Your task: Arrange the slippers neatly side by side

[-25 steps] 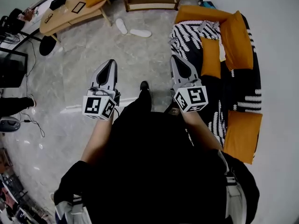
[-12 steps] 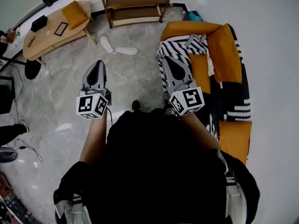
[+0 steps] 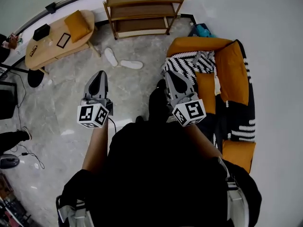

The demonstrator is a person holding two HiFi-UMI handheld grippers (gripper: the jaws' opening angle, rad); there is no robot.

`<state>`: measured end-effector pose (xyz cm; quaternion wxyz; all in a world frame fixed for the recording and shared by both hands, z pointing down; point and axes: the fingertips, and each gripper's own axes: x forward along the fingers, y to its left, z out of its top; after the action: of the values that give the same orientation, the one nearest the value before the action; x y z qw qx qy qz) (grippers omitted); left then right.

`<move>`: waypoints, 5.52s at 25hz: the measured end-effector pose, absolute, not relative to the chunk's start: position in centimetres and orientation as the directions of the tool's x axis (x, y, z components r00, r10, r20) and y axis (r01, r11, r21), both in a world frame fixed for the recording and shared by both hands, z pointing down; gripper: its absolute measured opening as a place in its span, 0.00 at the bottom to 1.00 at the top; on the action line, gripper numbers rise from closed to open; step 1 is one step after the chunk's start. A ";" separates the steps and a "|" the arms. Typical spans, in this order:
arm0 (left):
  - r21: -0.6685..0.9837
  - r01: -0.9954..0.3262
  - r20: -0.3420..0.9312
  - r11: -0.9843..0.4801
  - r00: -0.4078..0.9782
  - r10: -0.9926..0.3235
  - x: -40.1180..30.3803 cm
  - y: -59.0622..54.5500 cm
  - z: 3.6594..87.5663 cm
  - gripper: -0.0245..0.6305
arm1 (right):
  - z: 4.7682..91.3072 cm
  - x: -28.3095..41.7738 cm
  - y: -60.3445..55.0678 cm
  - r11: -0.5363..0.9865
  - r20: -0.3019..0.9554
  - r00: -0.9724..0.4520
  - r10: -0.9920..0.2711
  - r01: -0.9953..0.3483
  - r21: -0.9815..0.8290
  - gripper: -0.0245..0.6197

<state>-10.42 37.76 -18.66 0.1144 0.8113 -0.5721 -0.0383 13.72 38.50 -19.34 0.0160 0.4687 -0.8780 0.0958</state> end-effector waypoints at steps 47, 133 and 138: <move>0.020 -0.932 0.189 -0.362 0.359 -0.914 -21.0 0.0 -2.8 0.06 | 6.4 3.3 0.2 0.329 0.376 -0.584 -0.719 -0.763 -0.556 0.09; 0.353 -0.818 0.485 -0.454 0.575 -0.659 -16.3 4.2 44.1 0.06 | 71.0 6.2 2.5 0.124 0.909 -0.387 0.153 -0.905 -0.406 0.09; 0.355 -0.819 0.484 -0.451 0.574 -0.661 -15.7 4.3 45.3 0.06 | 74.5 7.2 3.2 0.126 0.911 -0.352 0.215 -0.915 -0.384 0.09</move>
<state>-15.68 4.29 45.29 0.2842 0.8402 -0.4402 0.1393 7.18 3.25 74.51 0.4812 0.3038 -0.5758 0.5870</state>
